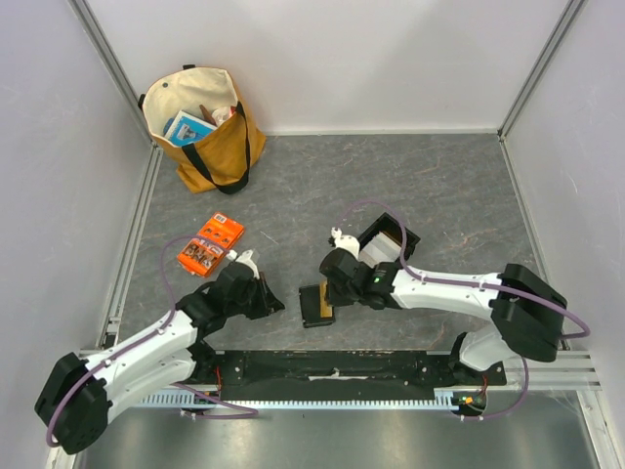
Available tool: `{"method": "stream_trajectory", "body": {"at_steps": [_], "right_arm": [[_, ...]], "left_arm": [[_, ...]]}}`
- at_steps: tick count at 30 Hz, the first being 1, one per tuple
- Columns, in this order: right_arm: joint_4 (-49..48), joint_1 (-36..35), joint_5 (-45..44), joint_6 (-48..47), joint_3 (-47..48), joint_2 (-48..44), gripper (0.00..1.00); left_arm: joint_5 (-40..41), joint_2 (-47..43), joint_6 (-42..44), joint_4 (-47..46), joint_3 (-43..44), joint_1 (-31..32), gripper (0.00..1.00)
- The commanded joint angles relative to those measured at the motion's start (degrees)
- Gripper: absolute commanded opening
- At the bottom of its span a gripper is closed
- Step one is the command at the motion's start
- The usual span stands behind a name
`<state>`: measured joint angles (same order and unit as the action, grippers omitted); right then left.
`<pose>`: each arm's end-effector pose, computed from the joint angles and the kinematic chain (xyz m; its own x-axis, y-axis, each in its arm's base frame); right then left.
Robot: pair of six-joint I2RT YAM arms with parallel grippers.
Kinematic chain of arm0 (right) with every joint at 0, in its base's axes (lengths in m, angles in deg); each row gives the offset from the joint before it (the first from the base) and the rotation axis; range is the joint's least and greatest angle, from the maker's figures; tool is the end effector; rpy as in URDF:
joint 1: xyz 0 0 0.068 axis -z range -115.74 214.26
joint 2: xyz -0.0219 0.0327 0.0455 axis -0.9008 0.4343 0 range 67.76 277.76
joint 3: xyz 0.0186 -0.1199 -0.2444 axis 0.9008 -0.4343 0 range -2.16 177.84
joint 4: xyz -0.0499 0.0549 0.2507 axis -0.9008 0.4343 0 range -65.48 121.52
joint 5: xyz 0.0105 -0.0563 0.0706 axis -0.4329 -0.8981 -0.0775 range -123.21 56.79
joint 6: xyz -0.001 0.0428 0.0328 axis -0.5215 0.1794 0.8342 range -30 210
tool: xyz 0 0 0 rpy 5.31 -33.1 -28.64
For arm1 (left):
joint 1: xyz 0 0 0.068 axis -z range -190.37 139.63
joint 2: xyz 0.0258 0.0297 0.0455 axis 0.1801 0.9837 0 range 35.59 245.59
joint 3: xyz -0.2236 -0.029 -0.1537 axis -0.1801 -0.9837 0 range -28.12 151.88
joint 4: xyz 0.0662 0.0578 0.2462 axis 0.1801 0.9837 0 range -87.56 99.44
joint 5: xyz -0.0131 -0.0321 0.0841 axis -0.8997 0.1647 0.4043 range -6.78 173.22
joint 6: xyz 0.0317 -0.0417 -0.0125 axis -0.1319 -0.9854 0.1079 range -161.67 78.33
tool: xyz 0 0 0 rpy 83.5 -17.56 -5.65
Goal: Put the credit cards into the card holder
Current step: Turn over the card slot in the card holder.
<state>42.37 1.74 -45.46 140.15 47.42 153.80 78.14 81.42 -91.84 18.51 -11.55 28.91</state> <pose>0.1441 0.2607 0.1913 -0.8618 -0.0310 -0.5062 -0.2311 0.9125 0.3375 0.1187 -0.1013 0.1577 -0.8740 -0.2734 -0.4018 0.0121 0.8143 -0.5803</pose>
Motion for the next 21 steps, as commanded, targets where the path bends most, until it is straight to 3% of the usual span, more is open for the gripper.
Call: {"method": "stream_trajectory", "body": {"at_steps": [1, 11, 21], "right_arm": [[-0.09, 2.40, 0.99, -0.67, -2.29, -4.74, 0.00], [0.52, 6.09, 6.18, -4.44, -3.27, -8.43, 0.00], [6.93, 8.03, 7.77, -11.30, -0.80, -5.36, 0.00]], "left_arm": [[-4.05, 2.07, 4.03, -6.14, 2.40, -0.09, 0.02], [-7.22, 10.42, 6.58, -11.76, 6.53, 0.09, 0.02], [-9.68, 21.14, 8.77, -13.88, 11.46, 1.14, 0.02]]}}
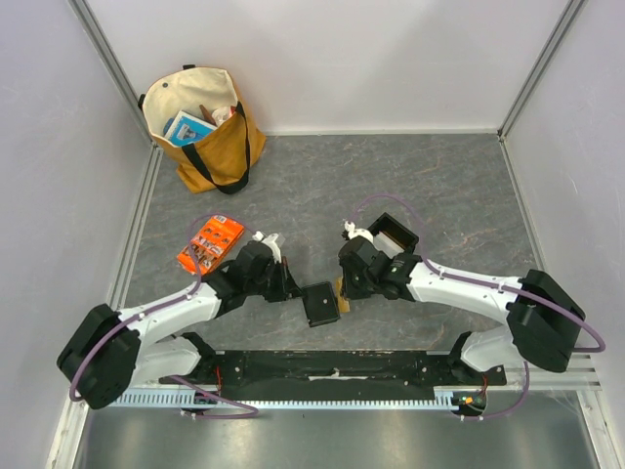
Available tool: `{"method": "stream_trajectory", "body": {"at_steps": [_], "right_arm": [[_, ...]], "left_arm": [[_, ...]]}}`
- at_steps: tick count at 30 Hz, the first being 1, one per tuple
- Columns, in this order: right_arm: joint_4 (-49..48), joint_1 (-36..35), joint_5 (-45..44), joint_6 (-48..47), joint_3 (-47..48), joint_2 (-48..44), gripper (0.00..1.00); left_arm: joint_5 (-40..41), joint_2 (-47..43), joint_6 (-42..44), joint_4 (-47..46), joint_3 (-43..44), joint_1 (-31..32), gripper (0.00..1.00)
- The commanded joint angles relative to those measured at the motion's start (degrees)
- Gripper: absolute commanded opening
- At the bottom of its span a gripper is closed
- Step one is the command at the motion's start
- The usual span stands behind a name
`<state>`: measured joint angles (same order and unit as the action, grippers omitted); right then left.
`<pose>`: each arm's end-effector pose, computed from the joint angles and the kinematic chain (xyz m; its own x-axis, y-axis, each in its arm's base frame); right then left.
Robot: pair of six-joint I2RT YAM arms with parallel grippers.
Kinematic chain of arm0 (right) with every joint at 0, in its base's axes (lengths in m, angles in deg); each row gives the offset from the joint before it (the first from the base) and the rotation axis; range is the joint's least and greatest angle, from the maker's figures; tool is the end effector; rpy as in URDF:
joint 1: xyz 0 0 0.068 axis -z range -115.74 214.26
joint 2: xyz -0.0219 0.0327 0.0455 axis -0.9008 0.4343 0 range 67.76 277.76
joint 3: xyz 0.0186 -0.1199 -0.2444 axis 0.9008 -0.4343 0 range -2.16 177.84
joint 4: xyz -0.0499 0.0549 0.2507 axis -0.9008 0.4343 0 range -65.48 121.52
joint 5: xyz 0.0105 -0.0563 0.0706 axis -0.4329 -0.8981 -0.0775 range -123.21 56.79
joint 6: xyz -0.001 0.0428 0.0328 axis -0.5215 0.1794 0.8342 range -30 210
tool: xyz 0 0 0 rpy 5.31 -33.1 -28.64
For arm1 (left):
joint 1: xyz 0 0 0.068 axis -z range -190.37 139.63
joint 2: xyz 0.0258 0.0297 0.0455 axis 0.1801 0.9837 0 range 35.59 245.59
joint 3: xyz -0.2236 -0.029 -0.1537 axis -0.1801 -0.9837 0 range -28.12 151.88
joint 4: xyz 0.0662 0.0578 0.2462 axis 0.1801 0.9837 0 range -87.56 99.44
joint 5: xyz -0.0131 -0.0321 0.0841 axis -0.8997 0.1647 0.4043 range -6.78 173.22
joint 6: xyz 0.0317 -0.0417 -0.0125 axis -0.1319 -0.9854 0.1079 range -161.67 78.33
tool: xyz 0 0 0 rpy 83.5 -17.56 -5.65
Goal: Put the credit cards into the card holder
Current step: Turn over the card slot in the card holder.
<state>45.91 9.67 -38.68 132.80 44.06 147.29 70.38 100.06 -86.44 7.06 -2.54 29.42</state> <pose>0.1609 0.2204 0.1995 -0.8765 -0.0655 -0.4770 -0.2505 0.9081 0.3355 0.1589 -0.1427 0.1699 -0.9023 -0.1421 -0.4070 0.1583 0.7689 -0.6195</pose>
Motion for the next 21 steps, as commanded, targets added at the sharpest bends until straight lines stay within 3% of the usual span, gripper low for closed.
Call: {"method": "stream_trajectory", "body": {"at_steps": [1, 10, 21], "right_arm": [[3.66, 0.18, 0.73, -4.31, 2.65, 1.51, 0.00], [2.17, 0.71, 2.57, -5.01, 2.21, 4.67, 0.00], [-3.19, 3.87, 11.45, -3.61, 0.72, 3.89, 0.00]], "left_arm": [[-1.84, 3.38, 3.46, -2.43, 2.71, 0.81, 0.02], [-0.08, 9.27, 3.55, -2.86, 1.93, 3.62, 0.02], [1.41, 10.86, 1.88, -3.74, 0.43, 5.56, 0.02]]}}
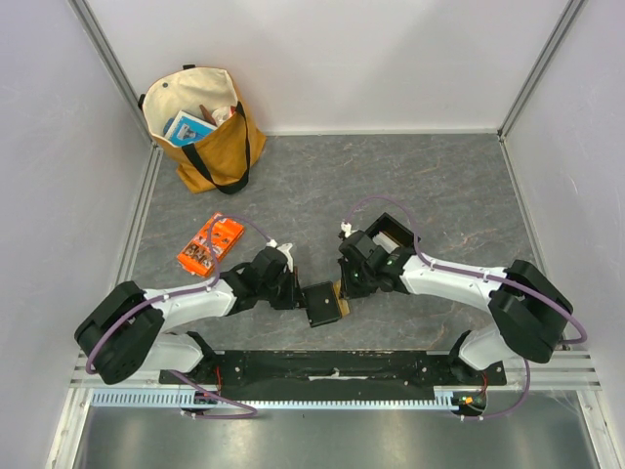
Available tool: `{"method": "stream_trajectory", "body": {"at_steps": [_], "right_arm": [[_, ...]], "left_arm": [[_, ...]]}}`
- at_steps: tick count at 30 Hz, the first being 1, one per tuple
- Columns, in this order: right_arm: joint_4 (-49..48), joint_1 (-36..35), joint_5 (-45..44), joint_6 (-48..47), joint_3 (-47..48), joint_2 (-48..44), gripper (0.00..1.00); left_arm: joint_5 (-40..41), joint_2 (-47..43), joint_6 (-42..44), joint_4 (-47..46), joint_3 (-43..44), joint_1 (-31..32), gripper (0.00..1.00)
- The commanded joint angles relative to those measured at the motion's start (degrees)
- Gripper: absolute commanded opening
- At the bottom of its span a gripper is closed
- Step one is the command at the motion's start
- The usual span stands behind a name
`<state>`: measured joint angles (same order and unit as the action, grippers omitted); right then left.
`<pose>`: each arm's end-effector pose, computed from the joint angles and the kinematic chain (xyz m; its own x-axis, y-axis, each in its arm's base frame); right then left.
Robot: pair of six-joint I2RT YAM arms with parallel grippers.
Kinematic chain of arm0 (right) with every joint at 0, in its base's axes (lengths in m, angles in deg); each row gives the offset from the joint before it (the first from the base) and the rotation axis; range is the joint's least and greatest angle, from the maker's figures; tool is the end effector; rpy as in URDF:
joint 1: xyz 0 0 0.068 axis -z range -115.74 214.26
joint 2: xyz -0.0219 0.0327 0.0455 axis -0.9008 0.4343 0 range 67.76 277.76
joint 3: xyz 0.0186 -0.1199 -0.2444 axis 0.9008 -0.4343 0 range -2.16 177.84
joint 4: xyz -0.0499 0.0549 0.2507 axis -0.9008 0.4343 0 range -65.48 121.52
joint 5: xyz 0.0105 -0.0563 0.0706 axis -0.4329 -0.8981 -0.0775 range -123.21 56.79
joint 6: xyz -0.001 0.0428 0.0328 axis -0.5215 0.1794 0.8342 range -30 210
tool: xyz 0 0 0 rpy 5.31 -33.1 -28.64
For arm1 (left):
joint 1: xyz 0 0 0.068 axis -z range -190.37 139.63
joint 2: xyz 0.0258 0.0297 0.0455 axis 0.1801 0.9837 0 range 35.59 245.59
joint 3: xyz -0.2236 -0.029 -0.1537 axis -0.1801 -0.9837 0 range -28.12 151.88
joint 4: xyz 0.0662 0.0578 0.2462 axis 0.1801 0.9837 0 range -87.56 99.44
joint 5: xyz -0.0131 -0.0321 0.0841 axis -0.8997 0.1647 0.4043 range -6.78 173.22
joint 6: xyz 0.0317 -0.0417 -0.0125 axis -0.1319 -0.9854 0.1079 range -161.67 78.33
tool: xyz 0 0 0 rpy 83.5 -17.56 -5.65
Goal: Put the credit cards into the card holder
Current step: Turn over the card slot in the card holder.
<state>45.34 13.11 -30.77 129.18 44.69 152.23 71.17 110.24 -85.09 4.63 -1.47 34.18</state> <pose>0.1760 0.2209 0.1810 -0.9147 -0.1293 -0.3829 -0.2762 0.8916 0.3588 0.1574 -0.1655 0.1427 -0.9347 -0.0231 -0.3547 0.1912 0.8084 -0.5566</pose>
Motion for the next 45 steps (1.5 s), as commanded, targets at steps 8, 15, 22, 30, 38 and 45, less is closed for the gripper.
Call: {"method": "stream_trajectory", "body": {"at_steps": [8, 15, 22, 30, 38, 45], "right_arm": [[-4.82, 0.53, 7.31, 2.04, 0.79, -3.78, 0.00], [-9.65, 0.44, 10.91, 4.94, -0.44, -5.01, 0.00], [-17.65, -0.43, 14.44, 8.89, -1.76, -2.82, 0.00], [-19.32, -6.41, 10.93, 10.83, 1.84, 5.87, 0.00], [-19.50, -8.17, 5.65, 13.20, 2.19, 11.86, 0.00], [-17.66, -8.26, 2.75, 13.21, 1.58, 11.69, 0.00]], "left_arm": [[2.74, -2.49, 0.53, -0.53, -0.55, 0.80, 0.02], [5.98, -4.77, 0.44, 1.84, -0.81, 0.80, 0.02], [9.15, -8.47, -0.79, 3.78, -2.57, 0.53, 0.02], [10.03, -13.12, -4.39, 5.71, -7.05, -1.75, 0.02], [11.87, -24.01, -9.31, 15.19, -9.78, -3.60, 0.07], [17.50, -42.37, -13.00, 25.92, -10.39, -3.69, 0.44]]}}
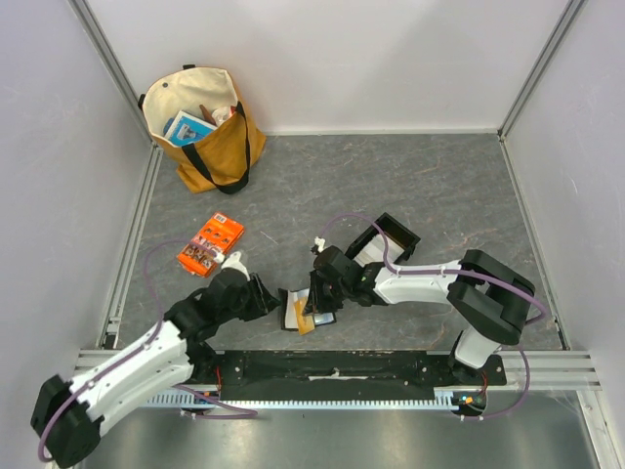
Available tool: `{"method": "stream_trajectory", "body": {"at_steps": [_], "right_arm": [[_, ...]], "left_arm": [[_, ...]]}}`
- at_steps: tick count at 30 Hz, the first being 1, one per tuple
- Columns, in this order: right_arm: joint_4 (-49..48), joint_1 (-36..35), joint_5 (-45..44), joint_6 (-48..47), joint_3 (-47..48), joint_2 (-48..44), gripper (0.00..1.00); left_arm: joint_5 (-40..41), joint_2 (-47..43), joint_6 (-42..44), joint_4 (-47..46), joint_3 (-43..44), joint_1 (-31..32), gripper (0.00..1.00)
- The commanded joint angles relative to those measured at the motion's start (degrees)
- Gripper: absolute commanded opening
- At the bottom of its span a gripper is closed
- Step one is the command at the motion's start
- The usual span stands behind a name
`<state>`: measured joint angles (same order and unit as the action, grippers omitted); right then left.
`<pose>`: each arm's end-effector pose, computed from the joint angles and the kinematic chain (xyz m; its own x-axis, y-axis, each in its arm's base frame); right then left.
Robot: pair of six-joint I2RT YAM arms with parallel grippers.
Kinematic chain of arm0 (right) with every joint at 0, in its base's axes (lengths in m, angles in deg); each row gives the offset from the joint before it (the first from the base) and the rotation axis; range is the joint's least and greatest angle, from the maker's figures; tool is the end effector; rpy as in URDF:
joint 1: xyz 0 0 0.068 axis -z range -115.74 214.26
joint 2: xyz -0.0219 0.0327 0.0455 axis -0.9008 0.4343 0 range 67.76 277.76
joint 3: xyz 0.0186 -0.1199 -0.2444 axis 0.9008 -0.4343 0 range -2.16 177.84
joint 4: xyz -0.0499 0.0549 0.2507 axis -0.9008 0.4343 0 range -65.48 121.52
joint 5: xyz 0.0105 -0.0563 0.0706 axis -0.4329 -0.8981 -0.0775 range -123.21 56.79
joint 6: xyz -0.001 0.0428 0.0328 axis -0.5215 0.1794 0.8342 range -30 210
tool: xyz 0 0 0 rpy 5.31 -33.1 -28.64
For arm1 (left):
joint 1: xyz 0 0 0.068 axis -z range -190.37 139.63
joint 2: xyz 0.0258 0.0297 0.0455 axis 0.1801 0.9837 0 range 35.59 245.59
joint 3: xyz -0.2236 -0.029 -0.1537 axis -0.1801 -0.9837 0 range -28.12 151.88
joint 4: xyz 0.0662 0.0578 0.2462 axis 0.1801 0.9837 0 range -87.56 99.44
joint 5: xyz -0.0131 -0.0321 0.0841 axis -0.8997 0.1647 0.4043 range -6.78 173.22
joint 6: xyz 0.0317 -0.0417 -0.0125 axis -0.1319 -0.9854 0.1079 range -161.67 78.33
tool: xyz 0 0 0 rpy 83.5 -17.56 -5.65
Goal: Put the credit cards into the card holder
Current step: Turn over the card slot in the card holder.
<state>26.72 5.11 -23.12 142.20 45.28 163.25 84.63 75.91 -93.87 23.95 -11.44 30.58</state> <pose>0.1604 0.2807 0.1504 -0.9549 -0.0814 -0.2856 -0.2417 0.7720 0.5878 0.1096 -0.0941 0.1634 -0.8356 -0.3208 -0.4459 -0.0295 0.8368 -0.5467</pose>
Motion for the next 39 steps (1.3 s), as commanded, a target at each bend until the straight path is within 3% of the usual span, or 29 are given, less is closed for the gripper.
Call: {"method": "stream_trajectory", "body": {"at_steps": [1, 4, 9, 21, 23, 27, 29, 32, 39], "right_arm": [[0.97, -0.17, -4.73, 0.26, 0.90, 0.76, 0.00], [0.97, -0.17, -5.34, 0.09, 0.64, 0.50, 0.00], [1.06, -0.17, -5.17, -0.17, 0.46, 0.06, 0.00], [1.14, -0.17, -5.34, -0.70, 0.64, -1.70, 0.00], [1.14, -0.17, -5.43, -0.61, 0.55, -1.79, 0.00], [1.14, -0.26, -4.90, -0.79, 0.55, -1.44, 0.00], [0.97, -0.08, -4.73, -0.96, 0.63, -1.79, 0.00], [1.05, 0.09, -4.20, -1.93, 1.25, -3.01, 0.00], [4.47, 3.07, -5.95, -3.16, 1.08, -11.36, 0.00]], "left_arm": [[3.69, -10.32, -4.57, 6.69, -1.12, -0.17, 0.48], [2.11, -16.48, -5.89, 5.03, -4.37, -0.17, 0.58], [-0.44, -19.22, -6.51, 2.65, -7.45, -0.17, 0.61], [-3.34, -0.08, -4.23, -4.99, -5.71, -0.17, 0.60], [-3.95, 2.65, -3.69, -7.35, -5.61, -0.08, 0.55], [-4.66, 4.51, -4.13, -10.00, -5.70, -0.17, 0.20], [-3.88, 3.55, -4.57, -10.44, -5.88, -0.08, 0.10], [-2.73, 2.31, -4.31, -10.44, -5.79, -0.17, 0.02], [-2.46, 1.52, -2.46, -9.83, -5.17, -0.17, 0.02]]}}
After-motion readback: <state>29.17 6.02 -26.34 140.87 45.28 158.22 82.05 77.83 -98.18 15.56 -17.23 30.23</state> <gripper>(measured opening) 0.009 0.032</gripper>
